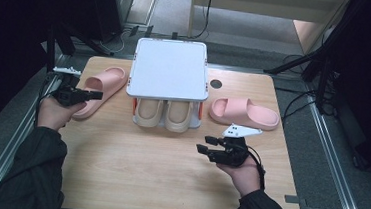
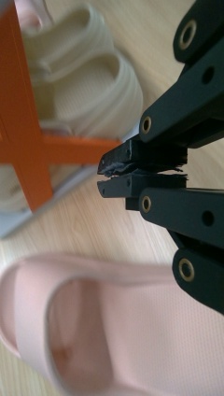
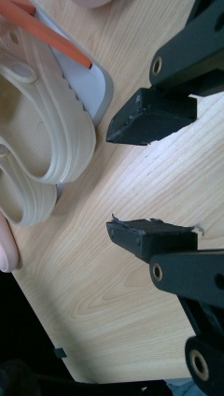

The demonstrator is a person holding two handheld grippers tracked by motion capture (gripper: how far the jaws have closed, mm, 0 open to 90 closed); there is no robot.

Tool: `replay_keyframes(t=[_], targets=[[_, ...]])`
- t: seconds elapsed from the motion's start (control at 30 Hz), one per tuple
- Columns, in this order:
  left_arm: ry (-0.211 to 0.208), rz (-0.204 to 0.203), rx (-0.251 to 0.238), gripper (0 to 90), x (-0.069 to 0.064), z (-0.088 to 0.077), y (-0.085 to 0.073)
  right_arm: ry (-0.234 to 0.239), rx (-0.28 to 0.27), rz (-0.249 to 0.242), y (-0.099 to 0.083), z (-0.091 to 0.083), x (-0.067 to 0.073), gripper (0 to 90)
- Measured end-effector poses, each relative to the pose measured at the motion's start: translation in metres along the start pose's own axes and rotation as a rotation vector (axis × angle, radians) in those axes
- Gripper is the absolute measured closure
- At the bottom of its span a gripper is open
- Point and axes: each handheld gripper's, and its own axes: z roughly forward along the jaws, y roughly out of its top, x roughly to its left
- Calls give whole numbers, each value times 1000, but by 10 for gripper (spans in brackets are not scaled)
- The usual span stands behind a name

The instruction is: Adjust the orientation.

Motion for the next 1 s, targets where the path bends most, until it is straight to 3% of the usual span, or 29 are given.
replay_keyframes(t=[0.17, 0.27, 0.43, 0.63, 0.77, 1.0], targets=[[50, -11, 39, 870, 19, 9, -1, -27, -8, 27, -5, -7, -2, 511], [63, -14, 29, 871, 28, 12, 0, -35, -5, 29, -8, -8, -1, 512], [73, -34, 55, 875, 39, 27, 0, -50, -8, 37, -13, -13, 1, 513], [93, -46, 41, 873, 54, 41, -3, -81, -18, 64, -20, -24, 1, 513], [95, -84, 47, 876, 64, 45, -8, -94, -26, 75, -23, -30, 2, 513], [90, -95, 46, 875, 64, 50, -8, -101, -24, 73, -25, -29, 1, 513]])
